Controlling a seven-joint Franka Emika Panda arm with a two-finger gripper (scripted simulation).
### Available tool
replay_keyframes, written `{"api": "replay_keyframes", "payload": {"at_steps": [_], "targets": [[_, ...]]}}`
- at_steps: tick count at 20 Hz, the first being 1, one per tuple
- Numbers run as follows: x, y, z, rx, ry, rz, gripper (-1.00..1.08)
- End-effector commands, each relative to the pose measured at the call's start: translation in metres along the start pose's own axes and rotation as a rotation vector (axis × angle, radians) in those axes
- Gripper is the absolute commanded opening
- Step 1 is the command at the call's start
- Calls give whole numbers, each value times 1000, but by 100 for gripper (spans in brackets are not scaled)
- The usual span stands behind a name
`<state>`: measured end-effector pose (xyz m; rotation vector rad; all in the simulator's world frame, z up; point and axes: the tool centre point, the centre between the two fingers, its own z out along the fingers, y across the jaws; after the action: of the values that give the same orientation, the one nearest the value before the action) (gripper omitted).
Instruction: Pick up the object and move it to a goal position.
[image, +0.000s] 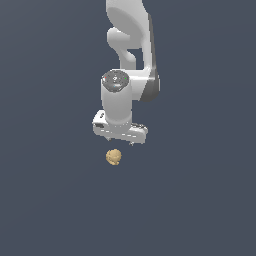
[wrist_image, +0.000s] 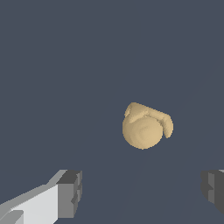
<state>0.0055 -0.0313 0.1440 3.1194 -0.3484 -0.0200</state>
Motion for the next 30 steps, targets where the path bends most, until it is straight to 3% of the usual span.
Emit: {"api": "replay_keyframes", "payload": {"at_steps": [1,13,23,30], "targets": [[5,6,11,3,1,77,100],[20,26,50,6,10,335,100],[21,29,58,6,11,362,100],[21,29,91,6,11,366,100]]}}
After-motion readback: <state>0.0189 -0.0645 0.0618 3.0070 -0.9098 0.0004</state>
